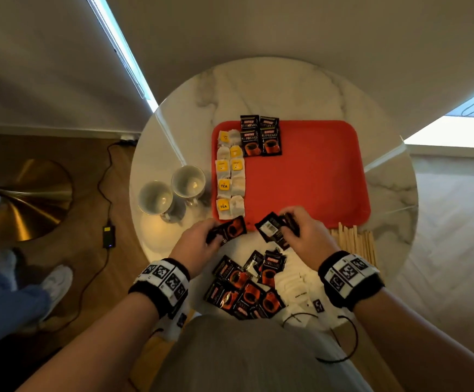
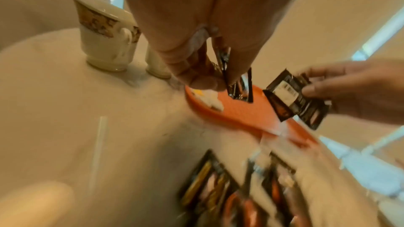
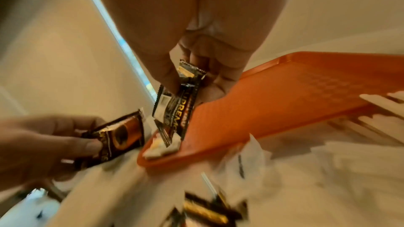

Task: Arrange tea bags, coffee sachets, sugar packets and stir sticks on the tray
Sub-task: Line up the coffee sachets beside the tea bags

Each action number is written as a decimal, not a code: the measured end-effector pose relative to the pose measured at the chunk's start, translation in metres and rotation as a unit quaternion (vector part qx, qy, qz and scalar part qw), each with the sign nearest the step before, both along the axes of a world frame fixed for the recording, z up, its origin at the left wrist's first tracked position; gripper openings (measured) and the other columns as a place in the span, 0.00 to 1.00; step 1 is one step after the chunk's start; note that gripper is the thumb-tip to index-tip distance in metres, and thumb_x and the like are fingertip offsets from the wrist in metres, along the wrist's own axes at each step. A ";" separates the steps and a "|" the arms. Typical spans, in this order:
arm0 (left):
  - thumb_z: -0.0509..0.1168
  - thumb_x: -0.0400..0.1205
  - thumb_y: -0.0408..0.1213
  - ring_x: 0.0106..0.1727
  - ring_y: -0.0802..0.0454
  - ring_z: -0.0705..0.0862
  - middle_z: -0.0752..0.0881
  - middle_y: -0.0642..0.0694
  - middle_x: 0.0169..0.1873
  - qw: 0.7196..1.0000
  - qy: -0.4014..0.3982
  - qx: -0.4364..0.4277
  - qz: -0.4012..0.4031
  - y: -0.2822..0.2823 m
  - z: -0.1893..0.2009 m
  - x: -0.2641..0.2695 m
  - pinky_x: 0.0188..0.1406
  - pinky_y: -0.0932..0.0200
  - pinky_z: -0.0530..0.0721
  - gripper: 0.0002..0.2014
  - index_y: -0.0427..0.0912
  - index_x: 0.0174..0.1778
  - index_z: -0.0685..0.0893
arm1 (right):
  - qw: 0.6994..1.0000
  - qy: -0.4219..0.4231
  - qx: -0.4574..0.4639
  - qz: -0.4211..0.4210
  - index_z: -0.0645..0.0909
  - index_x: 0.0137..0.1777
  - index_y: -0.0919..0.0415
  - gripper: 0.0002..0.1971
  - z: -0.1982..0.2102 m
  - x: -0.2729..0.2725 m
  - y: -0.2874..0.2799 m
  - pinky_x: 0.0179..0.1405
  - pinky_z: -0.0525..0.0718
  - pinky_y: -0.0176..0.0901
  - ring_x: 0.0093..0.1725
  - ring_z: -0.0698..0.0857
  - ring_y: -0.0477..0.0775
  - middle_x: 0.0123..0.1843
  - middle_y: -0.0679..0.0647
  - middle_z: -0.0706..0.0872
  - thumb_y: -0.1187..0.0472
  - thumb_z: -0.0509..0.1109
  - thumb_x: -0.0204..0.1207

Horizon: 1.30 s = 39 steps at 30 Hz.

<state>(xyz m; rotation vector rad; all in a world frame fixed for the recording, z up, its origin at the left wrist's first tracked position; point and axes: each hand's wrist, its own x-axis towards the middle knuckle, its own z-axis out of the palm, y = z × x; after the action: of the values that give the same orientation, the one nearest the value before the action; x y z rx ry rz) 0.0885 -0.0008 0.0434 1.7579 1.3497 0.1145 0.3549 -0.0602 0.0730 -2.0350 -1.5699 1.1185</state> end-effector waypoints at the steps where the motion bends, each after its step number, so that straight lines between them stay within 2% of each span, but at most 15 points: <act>1: 0.67 0.85 0.39 0.50 0.57 0.83 0.86 0.54 0.51 0.999 -0.030 -0.014 0.027 0.004 0.004 0.004 0.48 0.66 0.75 0.12 0.48 0.65 0.83 | 0.999 0.015 0.011 -0.027 0.74 0.64 0.43 0.14 0.003 0.002 0.003 0.41 0.86 0.41 0.42 0.89 0.44 0.49 0.46 0.90 0.60 0.69 0.84; 4: 0.69 0.84 0.41 0.46 0.57 0.87 0.90 0.53 0.46 0.989 -0.110 -0.060 0.082 0.019 0.014 0.020 0.48 0.61 0.82 0.09 0.48 0.59 0.86 | 0.995 0.041 0.048 -0.074 0.74 0.60 0.44 0.12 0.014 0.007 0.015 0.44 0.90 0.46 0.43 0.91 0.47 0.48 0.46 0.91 0.59 0.72 0.83; 8: 0.70 0.81 0.34 0.39 0.55 0.86 0.88 0.50 0.39 0.982 -0.137 -0.072 0.106 0.036 0.023 0.047 0.42 0.59 0.83 0.03 0.44 0.48 0.83 | 0.991 0.060 0.092 -0.077 0.80 0.59 0.46 0.10 0.028 0.007 0.030 0.42 0.86 0.33 0.44 0.89 0.38 0.47 0.43 0.90 0.59 0.73 0.82; 11: 0.67 0.83 0.30 0.43 0.42 0.92 0.92 0.39 0.44 0.962 -0.193 -0.140 0.129 0.045 0.028 0.067 0.50 0.48 0.91 0.06 0.44 0.51 0.80 | 0.984 0.028 0.162 -0.064 0.83 0.59 0.47 0.11 0.031 0.005 0.039 0.51 0.86 0.40 0.49 0.87 0.42 0.51 0.43 0.87 0.62 0.74 0.80; 14: 0.58 0.88 0.26 0.42 0.37 0.91 0.90 0.30 0.51 0.905 -0.275 -0.243 0.216 0.048 0.038 0.086 0.42 0.46 0.91 0.08 0.39 0.59 0.77 | 0.975 -0.011 0.219 -0.029 0.85 0.58 0.48 0.13 0.029 0.001 0.042 0.55 0.85 0.50 0.53 0.84 0.49 0.53 0.43 0.84 0.65 0.74 0.78; 16: 0.56 0.91 0.34 0.45 0.37 0.91 0.90 0.31 0.54 0.847 -0.324 -0.319 0.276 0.049 0.045 0.095 0.42 0.48 0.92 0.10 0.39 0.65 0.77 | 0.974 -0.013 0.224 -0.011 0.86 0.57 0.47 0.13 0.027 -0.002 0.043 0.55 0.85 0.53 0.55 0.83 0.51 0.53 0.41 0.83 0.66 0.75 0.77; 18: 0.60 0.90 0.44 0.47 0.40 0.92 0.90 0.33 0.56 0.809 -0.362 -0.363 0.286 0.049 0.044 0.097 0.40 0.49 0.94 0.15 0.39 0.68 0.78 | 0.977 -0.002 0.213 0.006 0.87 0.57 0.48 0.13 0.024 -0.004 0.044 0.55 0.85 0.54 0.55 0.83 0.51 0.53 0.40 0.83 0.66 0.75 0.77; 21: 0.67 0.86 0.37 0.52 0.44 0.91 0.87 0.32 0.61 0.783 -0.410 -0.363 0.295 0.053 0.038 0.094 0.37 0.58 0.91 0.20 0.34 0.73 0.75 | 0.982 0.066 0.180 -0.001 0.87 0.58 0.51 0.13 0.022 -0.006 0.045 0.60 0.85 0.50 0.57 0.86 0.48 0.55 0.43 0.85 0.67 0.76 0.77; 23: 0.67 0.86 0.32 0.49 0.48 0.91 0.87 0.35 0.55 0.783 -0.424 -0.347 0.295 0.056 0.035 0.090 0.34 0.63 0.88 0.17 0.34 0.70 0.76 | 0.981 0.137 0.134 -0.039 0.87 0.58 0.53 0.11 0.026 -0.005 0.046 0.63 0.85 0.42 0.58 0.87 0.44 0.56 0.45 0.88 0.67 0.76 0.79; 26: 0.67 0.85 0.29 0.44 0.51 0.90 0.88 0.41 0.50 0.787 -0.421 -0.334 0.304 0.057 0.027 0.086 0.30 0.63 0.86 0.17 0.38 0.69 0.76 | 0.981 0.146 0.100 -0.075 0.87 0.57 0.51 0.08 0.027 0.000 0.052 0.59 0.81 0.33 0.56 0.87 0.38 0.53 0.42 0.91 0.62 0.74 0.82; 29: 0.69 0.83 0.29 0.46 0.50 0.88 0.88 0.42 0.50 0.804 -0.398 -0.315 0.309 0.058 0.015 0.082 0.34 0.54 0.83 0.17 0.44 0.68 0.78 | 0.971 0.161 0.116 -0.130 0.86 0.55 0.47 0.08 0.023 0.007 0.064 0.61 0.83 0.44 0.54 0.88 0.42 0.51 0.43 0.91 0.62 0.72 0.83; 31: 0.71 0.82 0.30 0.54 0.42 0.88 0.88 0.40 0.55 0.814 -0.383 -0.302 0.315 0.060 0.008 0.081 0.42 0.48 0.82 0.19 0.47 0.67 0.78 | 0.964 0.176 0.115 -0.166 0.83 0.54 0.39 0.13 0.015 0.013 0.077 0.58 0.86 0.52 0.51 0.89 0.47 0.51 0.45 0.90 0.63 0.70 0.84; 33: 0.75 0.77 0.32 0.62 0.34 0.87 0.89 0.39 0.60 0.821 -0.374 -0.282 0.326 0.062 0.007 0.081 0.52 0.36 0.85 0.23 0.48 0.67 0.79 | 0.958 0.194 0.088 -0.192 0.80 0.53 0.36 0.17 0.008 0.020 0.092 0.58 0.90 0.57 0.54 0.91 0.51 0.55 0.50 0.90 0.66 0.65 0.86; 36: 0.75 0.75 0.31 0.63 0.33 0.87 0.90 0.38 0.59 0.823 -0.379 -0.237 0.349 0.067 0.003 0.082 0.63 0.22 0.81 0.22 0.46 0.65 0.81 | 0.959 0.189 0.058 -0.202 0.76 0.62 0.43 0.18 -0.001 0.027 0.117 0.52 0.91 0.48 0.52 0.91 0.49 0.56 0.50 0.88 0.70 0.63 0.86; 39: 0.72 0.79 0.25 0.60 0.37 0.89 0.91 0.42 0.54 0.827 -0.373 -0.208 0.366 0.074 -0.003 0.080 0.64 0.25 0.82 0.17 0.47 0.60 0.82 | 0.955 0.196 0.042 -0.220 0.72 0.68 0.58 0.18 -0.010 0.033 0.144 0.47 0.89 0.43 0.48 0.89 0.47 0.49 0.49 0.87 0.72 0.69 0.83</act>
<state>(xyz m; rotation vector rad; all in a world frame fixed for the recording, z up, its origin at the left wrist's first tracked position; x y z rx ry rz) 0.1683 0.0729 0.0404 0.6180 1.2325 0.7834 0.3875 0.0842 0.0625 -1.8348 -0.8991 1.1590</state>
